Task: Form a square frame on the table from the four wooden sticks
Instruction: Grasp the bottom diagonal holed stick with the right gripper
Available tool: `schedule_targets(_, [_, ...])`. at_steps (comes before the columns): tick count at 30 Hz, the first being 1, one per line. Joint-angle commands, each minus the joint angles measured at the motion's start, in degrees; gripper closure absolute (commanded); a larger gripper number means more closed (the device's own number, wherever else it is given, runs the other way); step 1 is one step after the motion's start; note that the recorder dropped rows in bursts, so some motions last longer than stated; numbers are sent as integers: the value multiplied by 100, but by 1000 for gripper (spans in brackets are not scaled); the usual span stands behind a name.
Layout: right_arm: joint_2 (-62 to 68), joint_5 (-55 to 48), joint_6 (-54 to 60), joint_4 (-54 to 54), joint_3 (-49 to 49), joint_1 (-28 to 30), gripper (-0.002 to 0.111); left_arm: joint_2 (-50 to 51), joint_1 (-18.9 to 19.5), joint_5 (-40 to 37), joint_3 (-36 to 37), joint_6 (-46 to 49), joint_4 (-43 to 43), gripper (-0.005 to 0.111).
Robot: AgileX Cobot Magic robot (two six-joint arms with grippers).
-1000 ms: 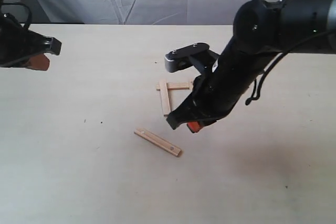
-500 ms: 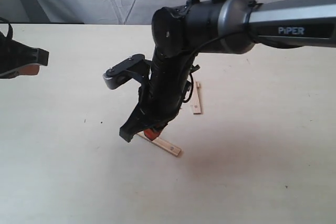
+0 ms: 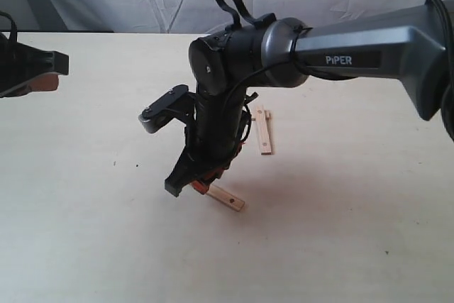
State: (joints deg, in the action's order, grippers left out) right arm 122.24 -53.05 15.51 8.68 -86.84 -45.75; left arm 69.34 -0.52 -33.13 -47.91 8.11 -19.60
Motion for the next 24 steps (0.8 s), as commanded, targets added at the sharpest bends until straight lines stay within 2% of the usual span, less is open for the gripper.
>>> schedule_targets(1, [116, 84, -2, -123, -39, -1, 69, -43, 27, 78, 21, 1, -52, 107])
schedule_targets(14, [277, 57, 83, -284, -26, -1, 69, -43, 27, 119, 21, 1, -52, 107])
schedule_targets(16, [278, 16, 83, -361, -26, -1, 75, -43, 27, 119, 21, 1, -52, 107])
schedule_targets(22, [329, -258, 83, -437, -26, -1, 108, -43, 27, 119, 21, 1, -52, 107])
schedule_targets(24, [306, -282, 83, -565, -26, -1, 109, -43, 27, 132, 21, 1, -52, 107])
